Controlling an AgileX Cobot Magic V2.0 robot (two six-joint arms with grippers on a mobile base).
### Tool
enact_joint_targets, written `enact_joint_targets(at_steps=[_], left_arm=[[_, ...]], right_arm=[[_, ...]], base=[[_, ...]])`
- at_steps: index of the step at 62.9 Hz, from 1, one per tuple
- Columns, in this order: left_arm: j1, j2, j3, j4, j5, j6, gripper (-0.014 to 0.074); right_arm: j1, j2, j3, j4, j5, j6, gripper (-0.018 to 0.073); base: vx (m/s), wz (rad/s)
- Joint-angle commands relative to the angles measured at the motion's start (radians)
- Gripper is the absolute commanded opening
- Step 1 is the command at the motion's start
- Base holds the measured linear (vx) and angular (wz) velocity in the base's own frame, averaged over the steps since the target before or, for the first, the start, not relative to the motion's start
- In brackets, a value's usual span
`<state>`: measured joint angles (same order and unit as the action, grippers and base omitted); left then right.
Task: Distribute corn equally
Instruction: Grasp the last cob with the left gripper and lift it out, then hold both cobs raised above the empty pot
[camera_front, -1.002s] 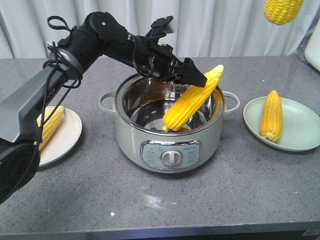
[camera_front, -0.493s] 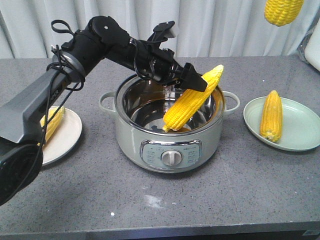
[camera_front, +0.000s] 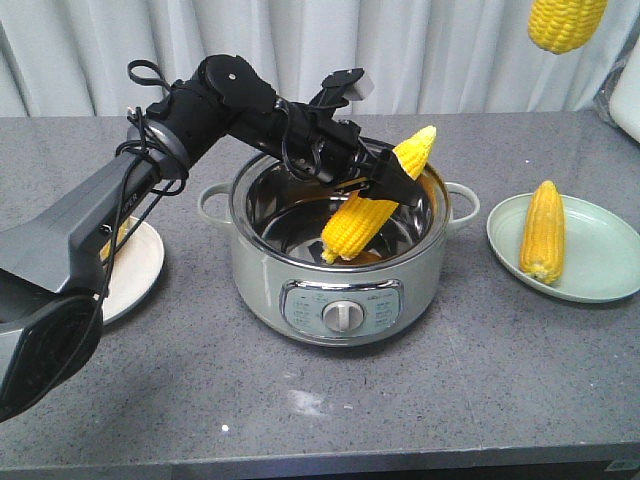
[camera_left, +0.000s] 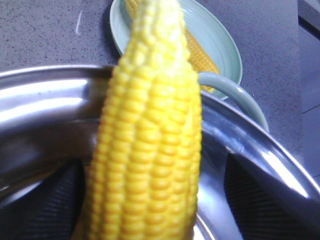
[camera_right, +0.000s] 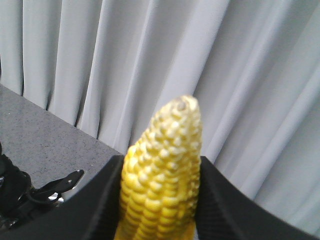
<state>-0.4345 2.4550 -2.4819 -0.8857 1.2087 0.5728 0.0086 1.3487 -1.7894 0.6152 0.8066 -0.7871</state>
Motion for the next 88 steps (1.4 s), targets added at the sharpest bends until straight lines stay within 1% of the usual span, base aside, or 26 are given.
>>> enact_joint_targets(at_steps=[1, 6, 11, 21, 24, 40, 48, 51, 59, 62, 69, 78, 82, 88], left_arm=[[-0.004, -0.071, -0.03, -0.069, -0.009, 0.001, 0.0474], [-0.003, -0.071, -0.03, -0.069, -0.007, 0.001, 0.0391], [-0.003, -0.071, -0.03, -0.069, -0.007, 0.001, 0.0288], [-0.003, -0.075, -0.037, -0.069, -0.009, 0.002, 0.0048], [-0.003, -0.08, -0.037, -0.069, -0.011, 0.002, -0.0006], [0.004, -0.144, -0.037, -0.057, -0.014, 0.003, -0.0008], [0.015, -0.203, -0.037, -0.02, -0.009, 0.0, -0.0008], [0.021, -0.231, -0.037, 0.004, 0.004, -0.015, -0.0008], [0.042, -0.304, -0.037, 0.09, 0.045, -0.087, -0.0008], [0.05, -0.333, -0.037, 0.147, 0.045, -0.143, -0.0008], [0.067, -0.395, -0.037, 0.247, 0.045, -0.242, -0.0008], [0.07, -0.471, -0.037, 0.364, 0.045, -0.332, -0.0008], [0.07, -0.504, -0.037, 0.391, 0.045, -0.36, -0.0008], [0.07, -0.538, -0.035, 0.396, 0.045, -0.403, -0.0008]], right_arm=[[-0.006, -0.024, -0.026, 0.021, -0.068, 0.001, -0.0006], [-0.006, -0.024, -0.026, 0.021, -0.068, 0.001, -0.0006], [-0.006, -0.024, -0.026, 0.021, -0.067, 0.001, -0.0006], [-0.006, -0.024, -0.026, 0.021, -0.06, 0.001, -0.0006], [-0.006, -0.024, -0.026, 0.021, -0.06, 0.001, -0.0006], [-0.006, -0.024, -0.026, 0.022, -0.053, 0.002, -0.0006], [-0.006, -0.024, -0.026, 0.022, -0.046, 0.002, -0.0006], [-0.006, -0.024, -0.026, 0.022, -0.039, 0.005, -0.0006], [-0.006, -0.019, -0.026, 0.022, 0.001, 0.028, -0.0006], [-0.006, -0.018, -0.026, 0.022, 0.012, 0.041, -0.0006], [-0.006, -0.016, -0.026, 0.024, 0.041, 0.055, -0.0006], [-0.006, -0.016, -0.026, 0.028, 0.057, 0.067, -0.0006], [-0.005, -0.016, -0.026, 0.028, 0.063, 0.067, -0.0006], [-0.005, -0.016, -0.026, 0.027, 0.065, 0.068, -0.0006]], base=[[0.0, 0.0], [0.0, 0.0], [0.0, 0.0], [0.0, 0.0], [0.0, 0.0], [0.0, 0.0], [0.0, 0.0], [0.0, 0.0], [0.0, 0.0], [0.0, 0.0], [0.0, 0.0], [0.0, 0.0], [0.0, 0.0], [0.0, 0.0]])
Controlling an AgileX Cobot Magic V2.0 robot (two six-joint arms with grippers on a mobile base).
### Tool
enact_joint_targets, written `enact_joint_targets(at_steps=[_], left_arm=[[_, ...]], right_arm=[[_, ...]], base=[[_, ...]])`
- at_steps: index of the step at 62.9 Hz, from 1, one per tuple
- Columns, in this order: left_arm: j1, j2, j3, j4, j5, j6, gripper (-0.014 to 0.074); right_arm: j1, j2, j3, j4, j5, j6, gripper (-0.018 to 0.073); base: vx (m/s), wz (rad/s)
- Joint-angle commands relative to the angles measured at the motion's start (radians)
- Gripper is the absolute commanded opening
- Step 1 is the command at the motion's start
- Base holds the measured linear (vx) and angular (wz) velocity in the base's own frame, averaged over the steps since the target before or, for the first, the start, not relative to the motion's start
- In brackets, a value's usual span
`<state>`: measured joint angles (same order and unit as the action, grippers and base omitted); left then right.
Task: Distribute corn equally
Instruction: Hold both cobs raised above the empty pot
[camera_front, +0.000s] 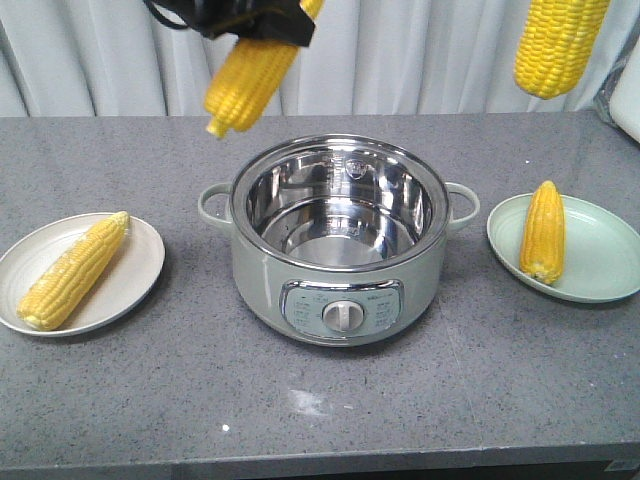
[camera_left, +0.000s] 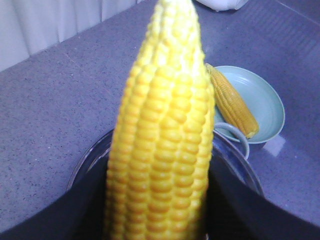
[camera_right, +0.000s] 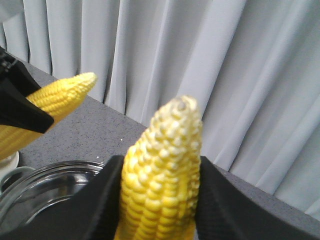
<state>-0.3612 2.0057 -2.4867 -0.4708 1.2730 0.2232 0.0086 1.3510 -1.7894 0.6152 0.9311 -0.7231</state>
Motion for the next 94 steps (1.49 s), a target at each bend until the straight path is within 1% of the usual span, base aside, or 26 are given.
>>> enact_joint_targets(at_steps=[1, 8, 17, 25, 32, 44, 94], left_arm=[[-0.003, -0.094, -0.03, -0.019, -0.019, -0.069, -0.0008], [-0.003, -0.128, -0.03, -0.02, -0.019, -0.154, -0.0008], [-0.003, -0.162, -0.03, -0.02, -0.019, -0.223, -0.0008], [-0.006, -0.183, -0.029, -0.025, -0.019, -0.223, -0.0008], [-0.006, -0.209, -0.029, -0.049, -0.019, -0.223, -0.0008], [-0.006, -0.232, -0.029, -0.047, -0.02, -0.223, -0.0006], [-0.006, -0.23, -0.029, -0.047, -0.02, -0.223, -0.0006]], right_arm=[[-0.005, -0.019, -0.026, 0.027, -0.059, 0.004, -0.0006], [-0.005, -0.019, -0.026, 0.027, -0.053, 0.004, -0.0006], [-0.005, -0.019, -0.026, 0.027, -0.048, 0.004, -0.0006], [-0.005, -0.019, -0.026, 0.027, -0.04, 0.005, -0.0006], [-0.005, -0.019, -0.026, 0.027, -0.034, 0.005, -0.0006], [-0.005, -0.019, -0.026, 0.027, -0.035, 0.005, -0.0006], [-0.005, -0.019, -0.026, 0.027, -0.036, 0.005, -0.0006]], base=[[0.0, 0.0], [0.0, 0.0], [0.0, 0.0], [0.0, 0.0], [0.0, 0.0], [0.0, 0.0], [0.0, 0.0]])
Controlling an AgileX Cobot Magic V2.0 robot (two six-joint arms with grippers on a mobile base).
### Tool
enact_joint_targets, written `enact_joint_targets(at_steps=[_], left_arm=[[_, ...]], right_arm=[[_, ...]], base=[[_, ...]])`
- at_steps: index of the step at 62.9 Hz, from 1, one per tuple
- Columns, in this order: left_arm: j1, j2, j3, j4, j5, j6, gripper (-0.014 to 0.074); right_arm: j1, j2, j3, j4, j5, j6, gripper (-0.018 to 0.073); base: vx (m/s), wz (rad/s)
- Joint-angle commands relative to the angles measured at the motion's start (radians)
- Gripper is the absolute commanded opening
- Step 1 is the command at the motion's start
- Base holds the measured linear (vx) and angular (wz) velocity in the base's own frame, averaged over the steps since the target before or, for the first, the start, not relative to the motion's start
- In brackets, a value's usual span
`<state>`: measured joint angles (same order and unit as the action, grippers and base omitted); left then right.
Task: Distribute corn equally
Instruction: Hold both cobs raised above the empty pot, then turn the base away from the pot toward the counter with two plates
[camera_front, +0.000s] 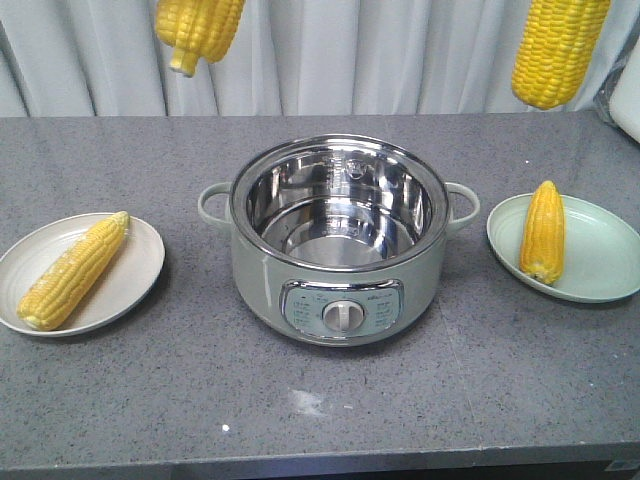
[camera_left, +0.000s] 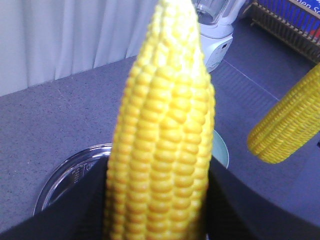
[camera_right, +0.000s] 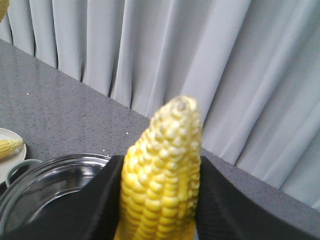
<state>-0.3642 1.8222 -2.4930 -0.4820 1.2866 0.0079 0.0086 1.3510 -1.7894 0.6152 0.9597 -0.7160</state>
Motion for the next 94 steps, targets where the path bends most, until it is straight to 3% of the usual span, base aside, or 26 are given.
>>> enact_joint_targets(at_steps=[1, 94], left_arm=[[-0.003, -0.046, -0.023, -0.036, -0.034, -0.008, -0.0006], [-0.003, -0.046, -0.023, -0.036, -0.034, -0.008, -0.0006]], right_arm=[[-0.005, -0.019, -0.026, 0.027, -0.065, -0.002, -0.0006], [-0.005, -0.019, -0.026, 0.027, -0.065, -0.003, -0.0006]], base=[[0.0, 0.0], [0.0, -0.05]])
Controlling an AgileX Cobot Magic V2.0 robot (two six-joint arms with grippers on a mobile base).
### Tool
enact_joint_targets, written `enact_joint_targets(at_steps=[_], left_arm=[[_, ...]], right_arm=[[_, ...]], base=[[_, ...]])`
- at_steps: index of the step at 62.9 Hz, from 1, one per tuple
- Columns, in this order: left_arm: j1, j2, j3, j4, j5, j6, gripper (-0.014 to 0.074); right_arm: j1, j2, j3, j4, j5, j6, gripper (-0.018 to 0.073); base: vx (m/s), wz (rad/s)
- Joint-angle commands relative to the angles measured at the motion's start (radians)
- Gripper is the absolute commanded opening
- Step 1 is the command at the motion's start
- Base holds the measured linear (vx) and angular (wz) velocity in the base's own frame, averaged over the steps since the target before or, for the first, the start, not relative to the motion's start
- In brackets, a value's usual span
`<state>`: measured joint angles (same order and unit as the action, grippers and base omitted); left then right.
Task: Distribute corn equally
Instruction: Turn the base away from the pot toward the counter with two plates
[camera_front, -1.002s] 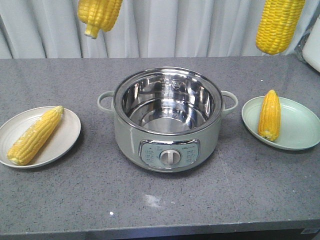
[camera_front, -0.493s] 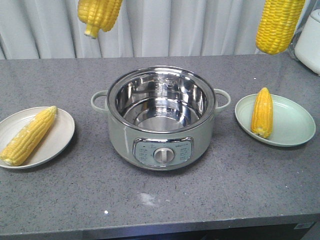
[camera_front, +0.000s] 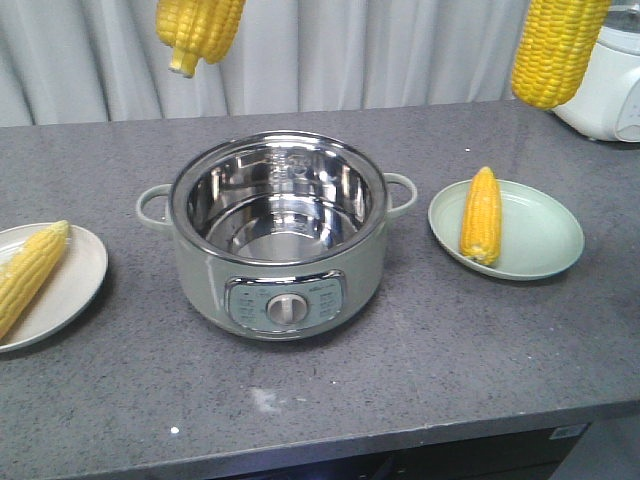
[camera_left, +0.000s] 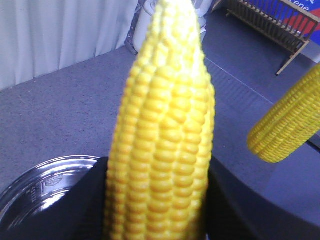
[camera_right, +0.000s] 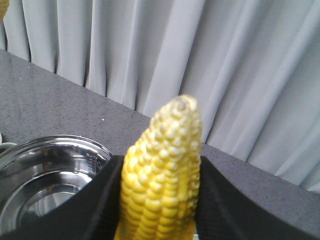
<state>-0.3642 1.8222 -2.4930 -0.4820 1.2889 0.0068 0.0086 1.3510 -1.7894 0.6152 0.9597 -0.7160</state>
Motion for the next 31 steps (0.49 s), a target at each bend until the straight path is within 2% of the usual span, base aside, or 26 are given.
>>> enact_joint_targets(at_steps=[1, 31], left_arm=[[-0.003, -0.046, -0.023, -0.036, -0.036, -0.007, -0.0006], [-0.003, -0.046, -0.023, -0.036, -0.036, -0.007, -0.0006]], right_arm=[[-0.005, -0.019, -0.026, 0.027, -0.065, -0.003, -0.0006], [-0.005, -0.019, -0.026, 0.027, -0.065, -0.003, -0.0006]], base=[[0.0, -0.18], [0.01, -0.23]])
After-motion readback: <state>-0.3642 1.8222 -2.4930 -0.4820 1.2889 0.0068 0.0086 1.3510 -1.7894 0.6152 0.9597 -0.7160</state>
